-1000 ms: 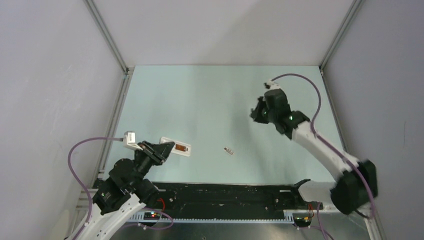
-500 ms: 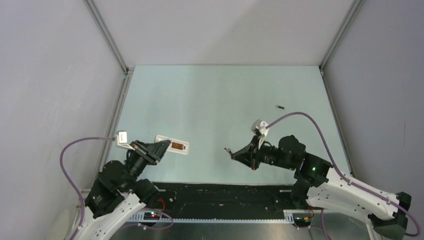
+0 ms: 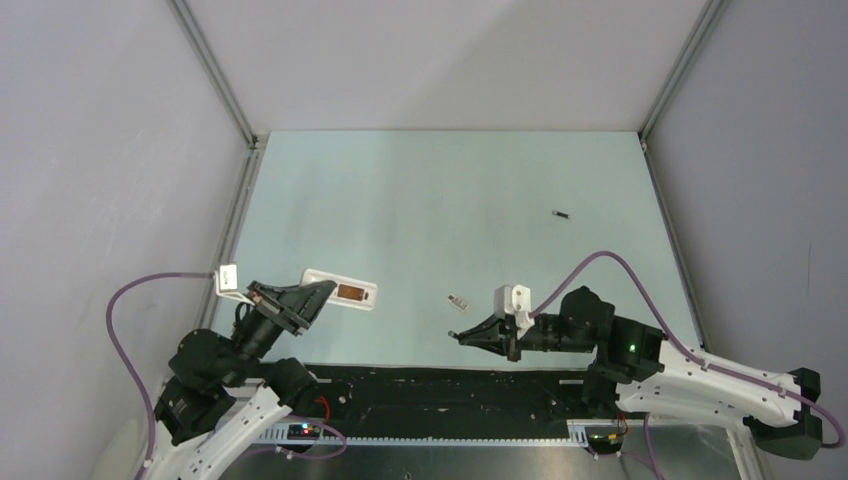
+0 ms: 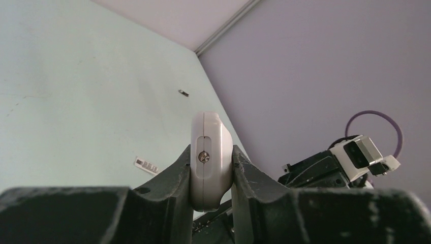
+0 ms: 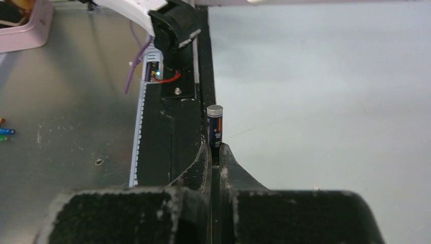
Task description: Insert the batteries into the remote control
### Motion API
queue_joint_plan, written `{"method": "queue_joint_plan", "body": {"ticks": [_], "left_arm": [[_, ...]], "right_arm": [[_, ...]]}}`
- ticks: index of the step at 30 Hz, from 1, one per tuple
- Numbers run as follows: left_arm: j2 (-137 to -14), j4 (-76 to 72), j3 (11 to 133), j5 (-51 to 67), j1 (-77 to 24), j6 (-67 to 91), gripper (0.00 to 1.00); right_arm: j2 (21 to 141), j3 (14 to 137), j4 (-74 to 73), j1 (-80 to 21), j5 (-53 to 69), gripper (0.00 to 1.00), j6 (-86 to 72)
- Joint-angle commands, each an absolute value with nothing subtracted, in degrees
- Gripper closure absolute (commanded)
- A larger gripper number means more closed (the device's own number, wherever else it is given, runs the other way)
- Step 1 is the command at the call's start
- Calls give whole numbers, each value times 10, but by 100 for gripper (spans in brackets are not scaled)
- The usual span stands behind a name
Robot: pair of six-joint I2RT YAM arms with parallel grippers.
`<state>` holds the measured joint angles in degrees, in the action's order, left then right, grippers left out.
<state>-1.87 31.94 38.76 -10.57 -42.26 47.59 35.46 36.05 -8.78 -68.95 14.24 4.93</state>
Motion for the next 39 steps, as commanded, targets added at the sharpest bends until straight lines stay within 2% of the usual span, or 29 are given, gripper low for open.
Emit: {"method": "queue_joint_plan", "body": {"ticks": [1, 9, 25, 39], "left_arm": [[-30, 268, 403, -58, -424, 456, 100], [-52, 219, 401, -8, -424, 478, 100], [-106, -40, 365, 256, -424, 492, 100], [-89, -53, 369, 321, -424, 401, 100]], "right_arm": [[318, 338, -25, -694, 208, 100, 122], [284, 329, -6, -698, 233, 100, 136], [150, 263, 7, -697, 87, 100, 70], [170, 261, -17, -697, 15, 100, 59]]}}
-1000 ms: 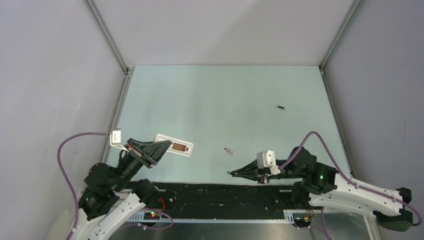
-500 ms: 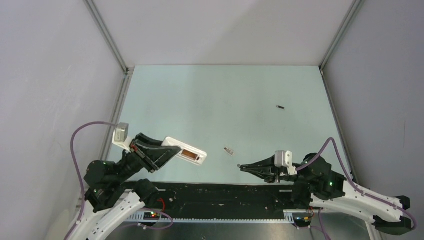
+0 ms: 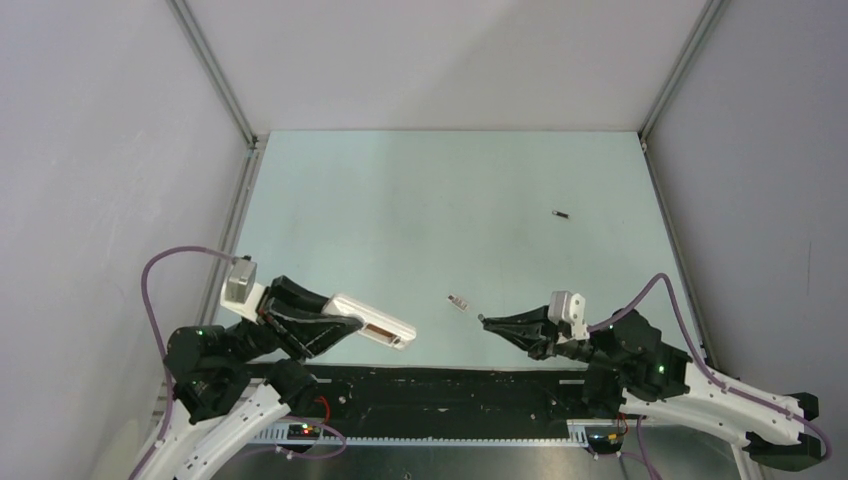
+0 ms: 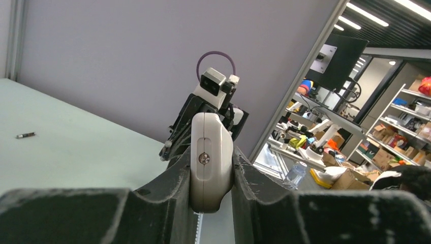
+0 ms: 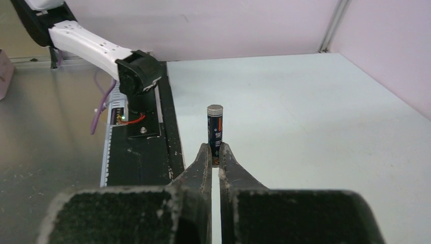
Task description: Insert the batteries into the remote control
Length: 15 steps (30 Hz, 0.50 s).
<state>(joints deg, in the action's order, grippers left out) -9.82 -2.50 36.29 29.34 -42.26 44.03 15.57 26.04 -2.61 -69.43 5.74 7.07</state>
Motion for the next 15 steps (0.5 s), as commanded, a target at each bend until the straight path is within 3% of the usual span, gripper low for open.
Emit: {"method": "queue_joint_plan", "body": {"ticks": [1, 9, 15], "left_arm": [[-88, -53, 370, 323, -424, 399, 100], [-93, -49, 381, 338, -424, 385, 100], [-111, -34, 325, 237, -424, 430, 100]], "right_arm": [[176, 261, -18, -697, 11, 100, 57], [201, 261, -47, -697, -69, 100, 35], [180, 261, -64, -697, -120, 100, -8]]}}
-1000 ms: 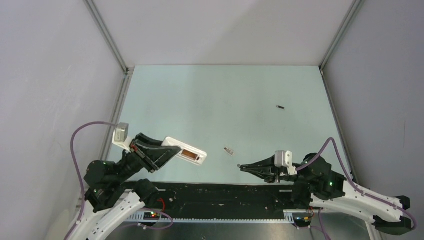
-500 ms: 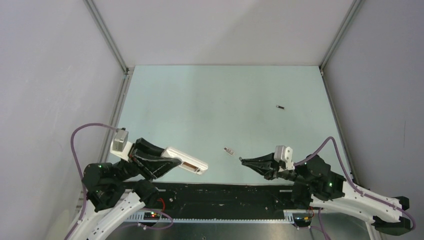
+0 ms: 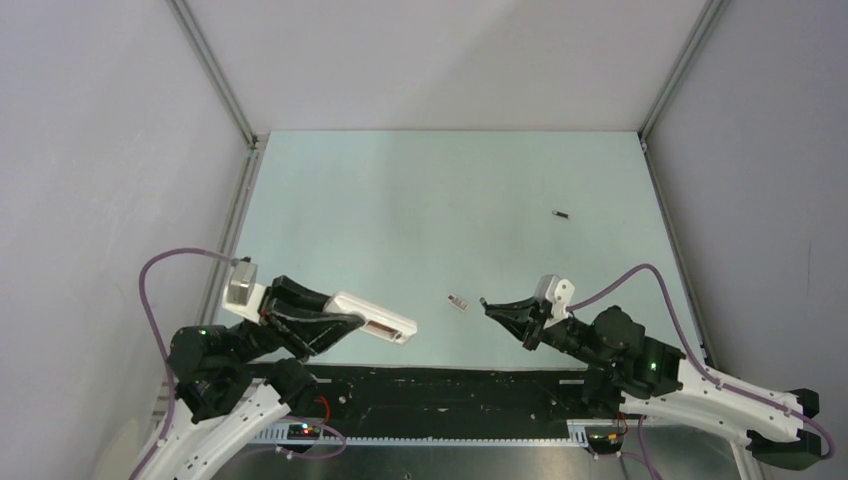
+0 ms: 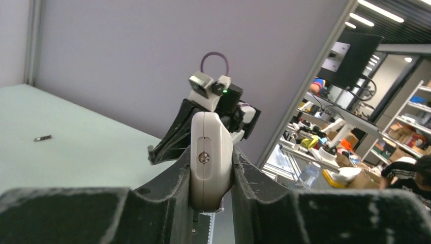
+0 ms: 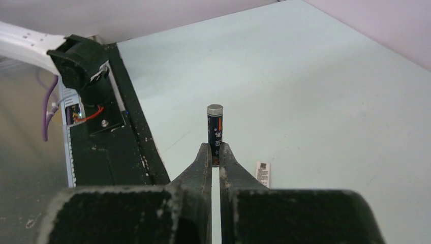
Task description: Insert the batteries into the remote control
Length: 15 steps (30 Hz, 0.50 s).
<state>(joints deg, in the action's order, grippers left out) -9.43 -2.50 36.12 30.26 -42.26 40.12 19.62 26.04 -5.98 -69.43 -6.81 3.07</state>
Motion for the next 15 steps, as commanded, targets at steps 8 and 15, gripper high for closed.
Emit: {"method": "queue_joint_plan", "body": {"ticks": [8, 15], "left_arm": [[-150, -240, 156, 194, -424, 549, 100], [-163, -313, 101, 163, -424, 571, 100]], "right_arm": [[187, 327, -178, -703, -153, 100, -48], [345, 515, -376, -705, -179, 100, -86]]}}
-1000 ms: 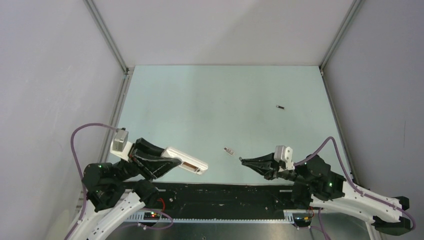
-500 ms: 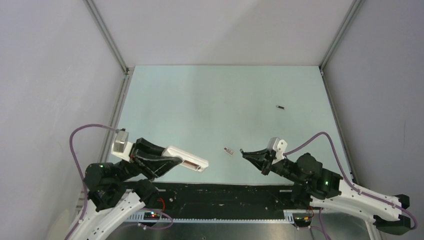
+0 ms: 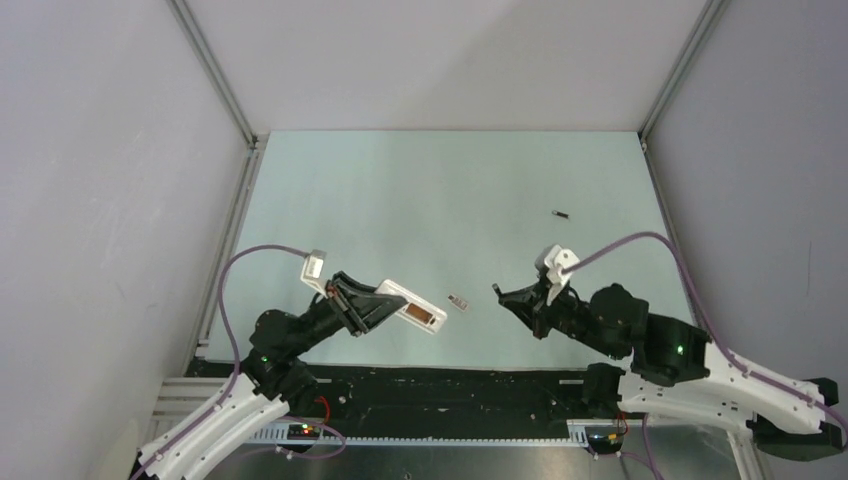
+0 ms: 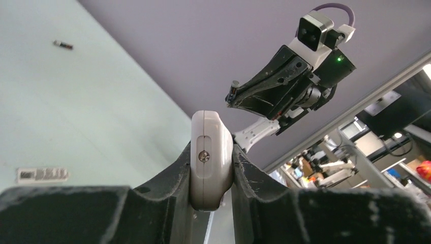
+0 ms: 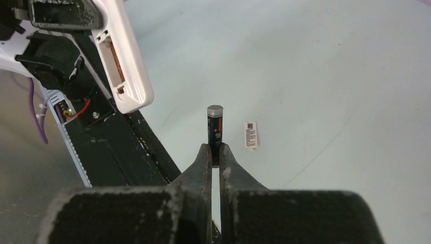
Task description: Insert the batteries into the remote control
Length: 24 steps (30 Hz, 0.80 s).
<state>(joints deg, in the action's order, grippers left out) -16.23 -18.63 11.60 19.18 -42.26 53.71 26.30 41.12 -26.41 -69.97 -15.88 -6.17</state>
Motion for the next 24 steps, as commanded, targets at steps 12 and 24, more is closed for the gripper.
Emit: {"method": "queue_joint_plan", "body": {"ticks": [12, 24], "left_arm": [[-228, -456, 29, 135, -424, 622, 100], [-295, -457, 39, 167, -424, 620, 100]], "right_arm": [[590, 759, -498, -774, -132, 100, -54], [732, 840, -532, -789, -130, 100, -39]]}}
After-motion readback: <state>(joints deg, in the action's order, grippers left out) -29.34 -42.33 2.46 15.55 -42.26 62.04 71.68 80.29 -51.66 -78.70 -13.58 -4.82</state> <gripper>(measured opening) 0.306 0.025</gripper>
